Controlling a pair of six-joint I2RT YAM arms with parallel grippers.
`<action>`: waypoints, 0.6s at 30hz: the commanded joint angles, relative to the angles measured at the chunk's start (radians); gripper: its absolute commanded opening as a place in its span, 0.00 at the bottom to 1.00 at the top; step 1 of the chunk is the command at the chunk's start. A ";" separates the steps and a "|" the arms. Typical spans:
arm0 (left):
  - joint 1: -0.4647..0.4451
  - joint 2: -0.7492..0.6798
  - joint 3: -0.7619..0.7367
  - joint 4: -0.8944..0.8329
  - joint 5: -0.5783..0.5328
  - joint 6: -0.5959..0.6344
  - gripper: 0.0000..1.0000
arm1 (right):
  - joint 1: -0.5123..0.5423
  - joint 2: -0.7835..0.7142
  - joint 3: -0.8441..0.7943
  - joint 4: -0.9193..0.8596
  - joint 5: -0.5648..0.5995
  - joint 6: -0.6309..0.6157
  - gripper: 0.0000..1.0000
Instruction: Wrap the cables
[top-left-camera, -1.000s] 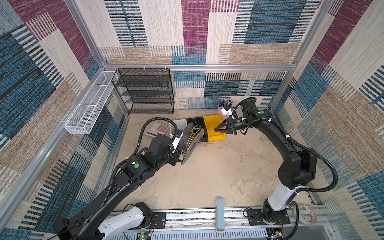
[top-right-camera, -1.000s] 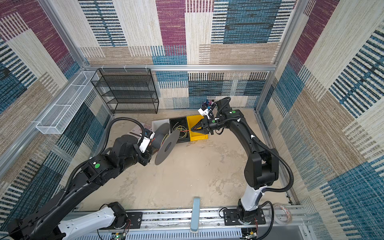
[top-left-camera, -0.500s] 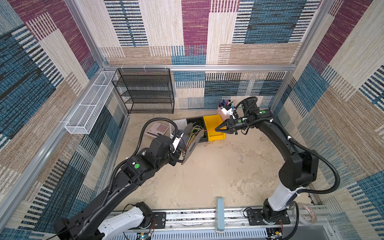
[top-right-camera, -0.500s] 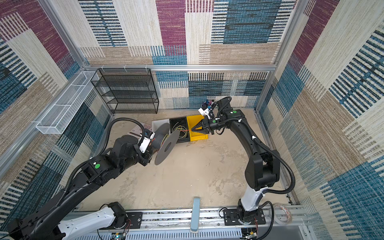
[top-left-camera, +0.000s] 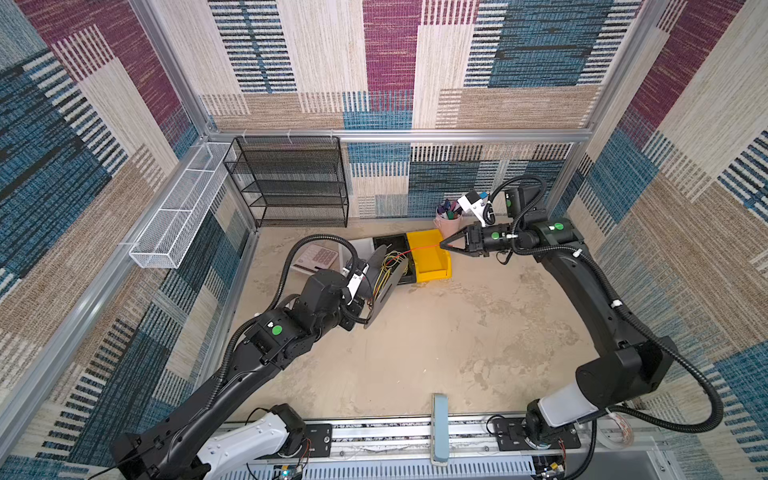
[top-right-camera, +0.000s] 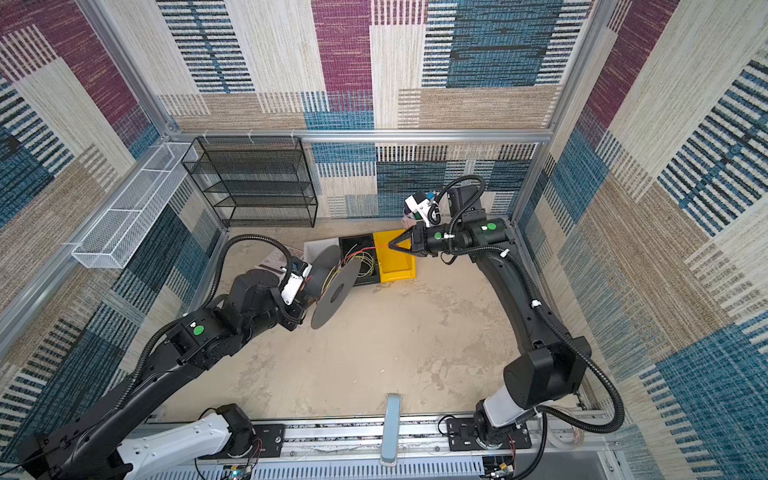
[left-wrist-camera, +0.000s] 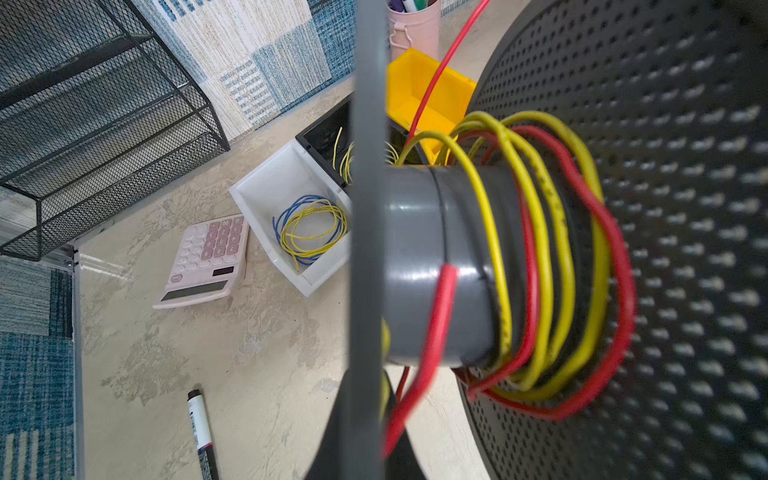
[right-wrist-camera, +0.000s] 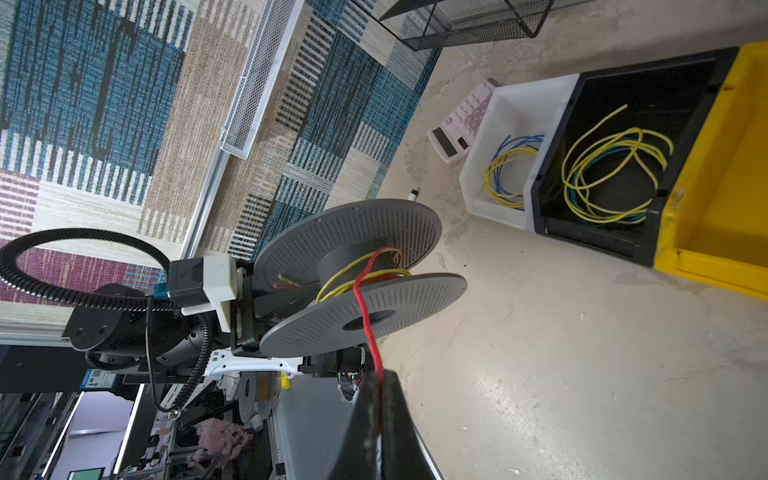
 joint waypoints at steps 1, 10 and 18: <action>0.001 0.010 0.021 0.053 -0.015 0.004 0.00 | 0.000 -0.054 -0.026 0.141 -0.045 0.033 0.00; 0.001 0.065 0.084 0.005 -0.021 -0.038 0.00 | 0.055 -0.132 -0.013 0.244 -0.049 0.073 0.00; 0.003 0.208 0.208 -0.085 -0.077 -0.217 0.00 | 0.309 -0.082 0.184 0.237 0.055 0.081 0.00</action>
